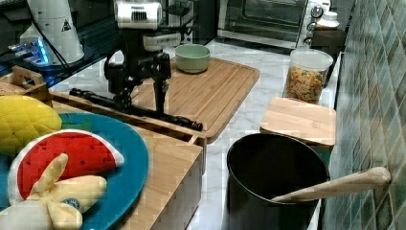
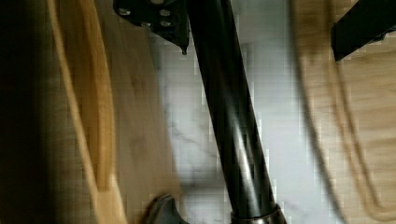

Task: Open the drawer.

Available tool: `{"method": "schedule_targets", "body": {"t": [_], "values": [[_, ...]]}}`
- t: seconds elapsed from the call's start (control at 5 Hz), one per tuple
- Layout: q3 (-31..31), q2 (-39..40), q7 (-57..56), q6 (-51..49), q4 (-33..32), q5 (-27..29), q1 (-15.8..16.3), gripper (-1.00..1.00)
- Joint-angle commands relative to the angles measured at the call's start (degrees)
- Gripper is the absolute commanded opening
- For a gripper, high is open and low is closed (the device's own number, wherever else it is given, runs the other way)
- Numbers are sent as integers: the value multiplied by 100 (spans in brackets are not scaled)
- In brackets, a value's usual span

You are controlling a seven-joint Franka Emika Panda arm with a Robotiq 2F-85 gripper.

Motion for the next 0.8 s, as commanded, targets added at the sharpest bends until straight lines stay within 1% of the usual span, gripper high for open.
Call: {"method": "schedule_targets", "body": {"t": [0.2,0.4,0.6,0.8], "values": [[663,-357,1271,673,-581,-752,1155,100],[834,-293,1293,347,-406,-272,1246,100],[1131,-414,1075,-28,-325,531,1348,100],[1209,-450,1320,11,-283,647,1615,100]]}}
